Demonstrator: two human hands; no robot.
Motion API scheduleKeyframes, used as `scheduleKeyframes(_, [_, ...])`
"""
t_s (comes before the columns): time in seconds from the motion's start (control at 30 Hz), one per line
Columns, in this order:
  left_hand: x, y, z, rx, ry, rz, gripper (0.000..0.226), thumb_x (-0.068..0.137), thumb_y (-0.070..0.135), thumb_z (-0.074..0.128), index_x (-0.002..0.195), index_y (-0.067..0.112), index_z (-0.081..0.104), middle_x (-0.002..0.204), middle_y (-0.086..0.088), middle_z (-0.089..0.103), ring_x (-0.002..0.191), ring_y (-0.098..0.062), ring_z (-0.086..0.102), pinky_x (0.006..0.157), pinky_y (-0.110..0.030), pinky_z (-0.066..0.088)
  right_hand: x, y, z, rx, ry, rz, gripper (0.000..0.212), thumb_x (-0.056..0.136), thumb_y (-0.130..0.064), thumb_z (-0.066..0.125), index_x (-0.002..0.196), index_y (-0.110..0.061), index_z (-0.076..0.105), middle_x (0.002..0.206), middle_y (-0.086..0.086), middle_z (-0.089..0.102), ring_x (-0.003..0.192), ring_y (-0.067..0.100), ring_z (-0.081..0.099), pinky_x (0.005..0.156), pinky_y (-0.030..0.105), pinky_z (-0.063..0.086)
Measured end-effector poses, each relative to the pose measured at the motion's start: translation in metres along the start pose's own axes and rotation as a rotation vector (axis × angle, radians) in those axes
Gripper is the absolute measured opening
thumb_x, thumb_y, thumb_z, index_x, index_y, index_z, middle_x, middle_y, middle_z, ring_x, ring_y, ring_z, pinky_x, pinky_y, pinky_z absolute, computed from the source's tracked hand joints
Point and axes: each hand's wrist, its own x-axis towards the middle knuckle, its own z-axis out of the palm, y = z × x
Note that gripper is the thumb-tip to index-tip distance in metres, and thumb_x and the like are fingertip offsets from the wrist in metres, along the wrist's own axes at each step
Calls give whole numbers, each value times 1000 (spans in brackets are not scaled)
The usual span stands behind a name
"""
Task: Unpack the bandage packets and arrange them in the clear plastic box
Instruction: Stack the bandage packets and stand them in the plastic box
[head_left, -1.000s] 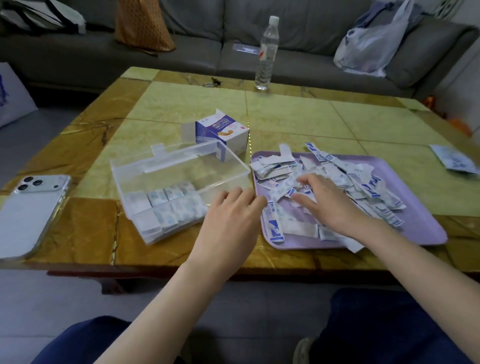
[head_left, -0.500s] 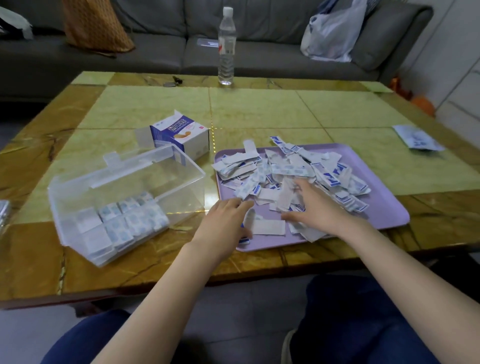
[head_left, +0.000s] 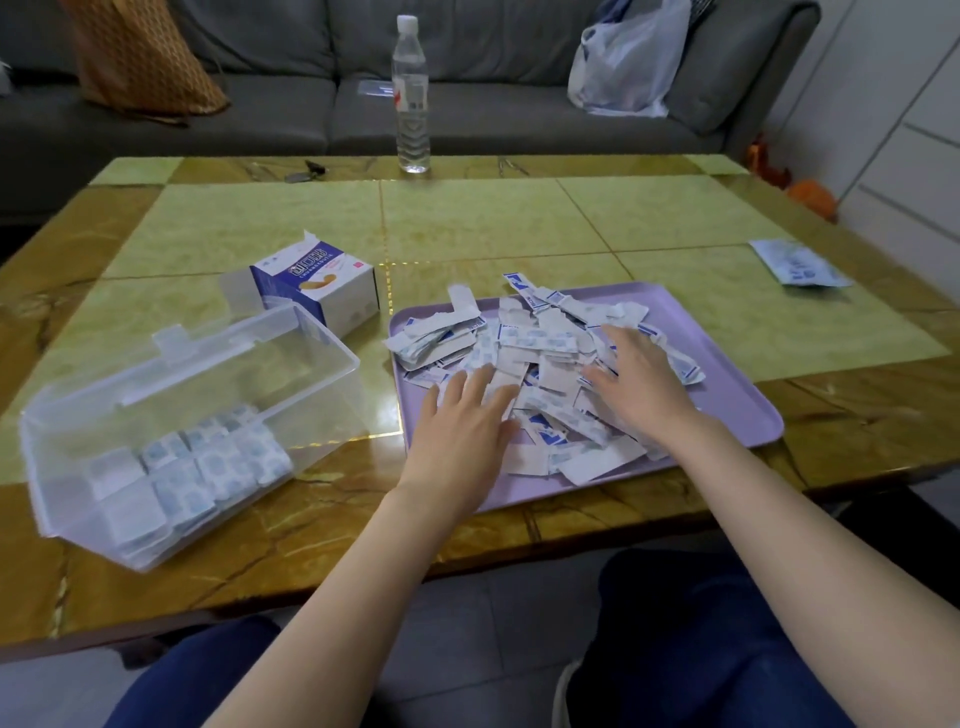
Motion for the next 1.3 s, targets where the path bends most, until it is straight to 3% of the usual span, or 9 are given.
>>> scheduleKeyframes(0.27, [7,8,7,4,-109,-15,37,101,33,26,135,27,40,140,-2,36,129,-23,32,103,-36,29,-1,-5,5,-15,-9,-93,30,91,-11,54,120,-14,64,119,9,65,107,26,59,91,33,46])
scheduleKeyframes(0.47, [11,13,9,18,-108,-36,37,101,36,26,134,28,42,136,0,40,124,-23,36,99,-36,31,-9,-9,0,174,-16,-133,28,87,-42,60,96,-18,73,95,-1,70,91,16,60,77,30,47])
scheduleKeyframes(0.57, [12,13,10,20,-89,-26,35,101,35,28,132,27,40,134,0,41,121,-23,38,96,-35,32,-6,-3,2,79,46,-63,45,87,-52,54,108,-14,63,110,2,60,108,21,49,84,30,40])
scheduleKeyframes(0.67, [11,16,12,-33,-103,9,38,100,35,31,137,25,35,139,2,39,124,-22,36,97,-35,31,-8,-2,9,-6,-67,-90,49,84,-57,53,105,-13,52,106,1,52,106,23,46,83,30,37])
scheduleKeyframes(0.8, [9,20,9,-125,-149,34,30,99,23,36,127,16,41,129,-3,49,118,-22,41,93,-32,33,-17,-16,14,78,-176,-187,52,92,-43,51,133,-12,42,129,2,47,124,18,40,98,26,31])
scheduleKeyframes(0.9, [11,21,-3,-373,-12,-94,20,97,13,36,113,12,49,115,-6,54,105,-24,49,83,-31,38,-22,-23,11,207,-255,-182,57,92,-37,53,141,-16,34,126,-5,45,118,8,41,95,22,32])
scheduleKeyframes(1.0, [16,7,-2,-213,114,-162,31,99,20,35,128,12,43,133,-7,44,123,-23,40,98,-33,34,-23,-29,7,284,-181,-154,63,90,-30,60,144,-16,30,145,1,35,134,17,34,105,26,28])
scheduleKeyframes(1.17, [20,-9,16,56,-262,-279,58,101,37,23,147,5,14,153,-22,10,141,-36,9,117,-42,10,-20,-33,18,235,-142,-88,47,88,-36,60,125,-12,42,122,4,48,119,23,45,85,24,33])
scheduleKeyframes(1.3, [21,4,15,-105,-176,-146,48,101,24,30,141,-1,23,150,-17,21,141,-28,13,115,-32,10,-18,-40,29,275,-164,-155,50,87,-31,63,130,-14,45,127,4,50,119,20,45,89,22,32])
